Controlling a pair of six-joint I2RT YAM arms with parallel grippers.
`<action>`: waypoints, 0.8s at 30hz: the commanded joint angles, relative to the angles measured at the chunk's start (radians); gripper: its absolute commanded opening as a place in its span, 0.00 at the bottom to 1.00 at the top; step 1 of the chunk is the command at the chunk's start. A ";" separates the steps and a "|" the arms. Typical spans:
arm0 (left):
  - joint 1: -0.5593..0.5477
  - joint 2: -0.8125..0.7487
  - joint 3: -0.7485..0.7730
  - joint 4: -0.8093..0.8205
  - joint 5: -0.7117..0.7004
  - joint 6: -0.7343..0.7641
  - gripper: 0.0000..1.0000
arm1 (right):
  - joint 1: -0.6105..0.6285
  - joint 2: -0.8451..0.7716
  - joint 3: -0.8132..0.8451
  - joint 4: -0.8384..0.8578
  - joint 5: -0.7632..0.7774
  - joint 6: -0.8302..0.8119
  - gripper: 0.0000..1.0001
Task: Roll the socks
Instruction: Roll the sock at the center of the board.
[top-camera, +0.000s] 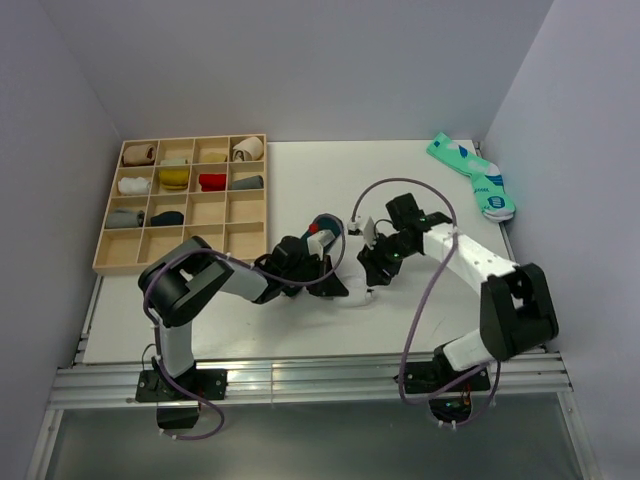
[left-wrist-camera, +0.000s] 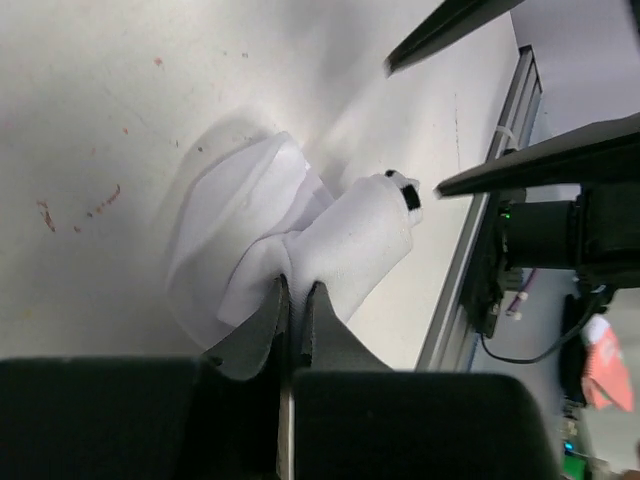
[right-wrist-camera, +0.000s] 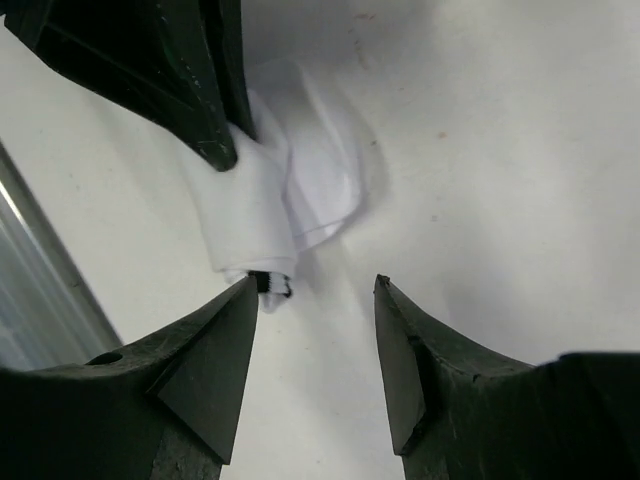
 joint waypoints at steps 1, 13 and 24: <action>0.001 0.053 -0.023 -0.189 0.051 -0.048 0.00 | -0.019 -0.136 -0.061 0.098 0.006 -0.051 0.58; 0.014 0.085 0.094 -0.387 0.172 -0.106 0.00 | 0.036 -0.415 -0.280 0.147 0.023 -0.223 0.59; 0.023 0.123 0.184 -0.522 0.207 -0.091 0.00 | 0.283 -0.472 -0.409 0.245 0.143 -0.194 0.61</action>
